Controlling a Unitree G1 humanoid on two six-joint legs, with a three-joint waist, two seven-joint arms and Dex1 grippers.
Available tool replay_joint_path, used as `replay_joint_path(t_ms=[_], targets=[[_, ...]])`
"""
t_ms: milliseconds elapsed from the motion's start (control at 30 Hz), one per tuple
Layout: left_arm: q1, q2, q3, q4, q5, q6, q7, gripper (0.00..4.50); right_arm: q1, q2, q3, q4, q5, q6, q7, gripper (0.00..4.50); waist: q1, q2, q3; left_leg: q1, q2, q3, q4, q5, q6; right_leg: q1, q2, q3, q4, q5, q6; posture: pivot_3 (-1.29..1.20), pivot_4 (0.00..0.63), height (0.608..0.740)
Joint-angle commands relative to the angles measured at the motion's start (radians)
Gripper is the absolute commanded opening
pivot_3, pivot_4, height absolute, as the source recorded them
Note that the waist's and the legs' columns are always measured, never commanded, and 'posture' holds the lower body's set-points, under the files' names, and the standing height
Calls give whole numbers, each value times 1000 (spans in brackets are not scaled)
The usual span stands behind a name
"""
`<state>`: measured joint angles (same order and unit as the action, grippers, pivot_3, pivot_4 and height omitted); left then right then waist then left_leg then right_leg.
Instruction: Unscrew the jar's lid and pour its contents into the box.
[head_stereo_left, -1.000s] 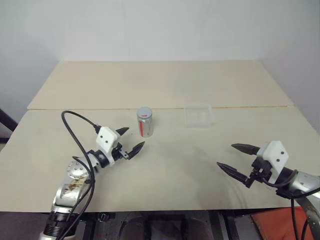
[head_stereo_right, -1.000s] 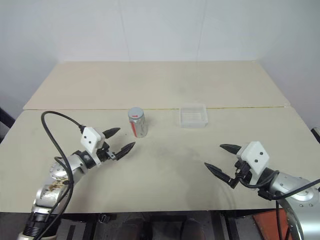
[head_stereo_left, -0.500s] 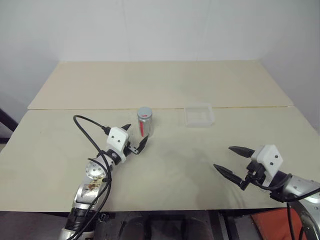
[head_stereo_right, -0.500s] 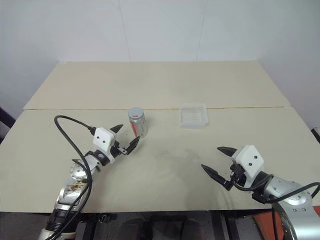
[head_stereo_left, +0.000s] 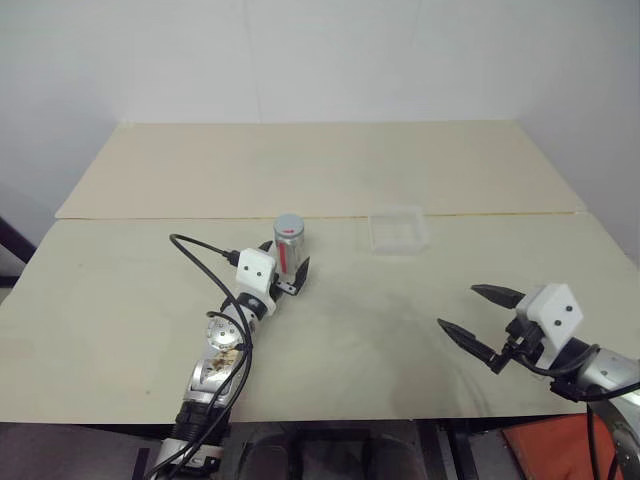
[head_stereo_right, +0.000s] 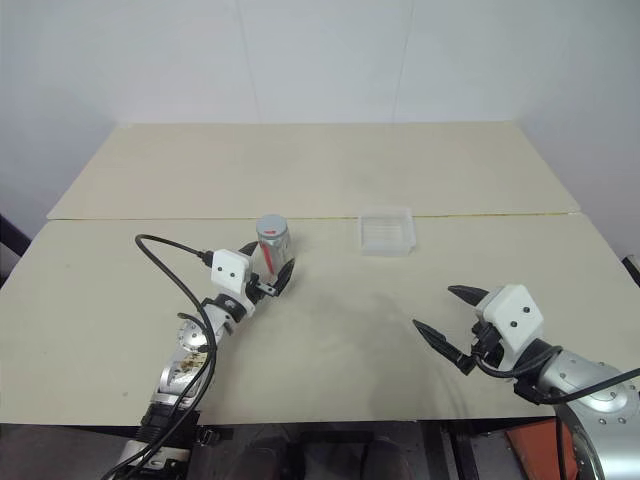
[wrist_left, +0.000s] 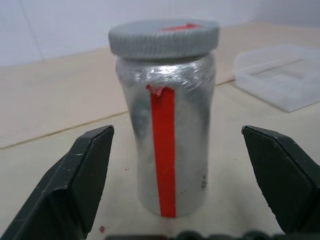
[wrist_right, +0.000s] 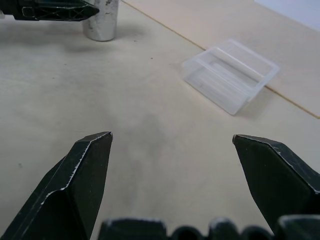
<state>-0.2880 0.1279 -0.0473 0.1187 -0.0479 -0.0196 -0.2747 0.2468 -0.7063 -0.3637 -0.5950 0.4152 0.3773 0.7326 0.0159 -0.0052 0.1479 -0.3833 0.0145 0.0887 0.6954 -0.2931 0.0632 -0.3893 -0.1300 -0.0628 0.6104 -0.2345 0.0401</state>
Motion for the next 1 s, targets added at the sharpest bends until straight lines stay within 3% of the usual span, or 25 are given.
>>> replay_joint_path(t_ms=[33, 800, 933, 1000], targets=[[-49, -15, 4, 49, 3, -52, 12, 4467, -10, -1, -15, -31, 3, -9, -14, 4484, 0, 0, 0, 0, 0, 0, 0, 0, 0, 0, 0, 0, 0, 0, 0, 0, 150, 740], [-133, -22, 4, 262, 24, -237, -2, 4467, 54, 5, -31, -60, 4, -16, -25, 4484, 2, 0, 0, 0, 0, 0, 0, 0, 0, 0, 0, -1, 0, 0, 0, 0, 150, 740], [-146, -26, 4, 294, 42, -270, 25, 3525, 52, 9, -31, -62, 6, -19, -27, 4500, 2, 0, 0, 0, 0, 0, 0, 0, 0, 0, 0, -1, 0, 0, 0, 0, 150, 740], [-153, -29, 4, 311, 47, -284, 30, 2839, 52, 11, -32, -60, 8, -21, -25, 4500, 3, 0, 0, 0, 0, 0, 0, 0, 0, 0, 0, -1, 0, 0, 0, 0, 150, 740]])
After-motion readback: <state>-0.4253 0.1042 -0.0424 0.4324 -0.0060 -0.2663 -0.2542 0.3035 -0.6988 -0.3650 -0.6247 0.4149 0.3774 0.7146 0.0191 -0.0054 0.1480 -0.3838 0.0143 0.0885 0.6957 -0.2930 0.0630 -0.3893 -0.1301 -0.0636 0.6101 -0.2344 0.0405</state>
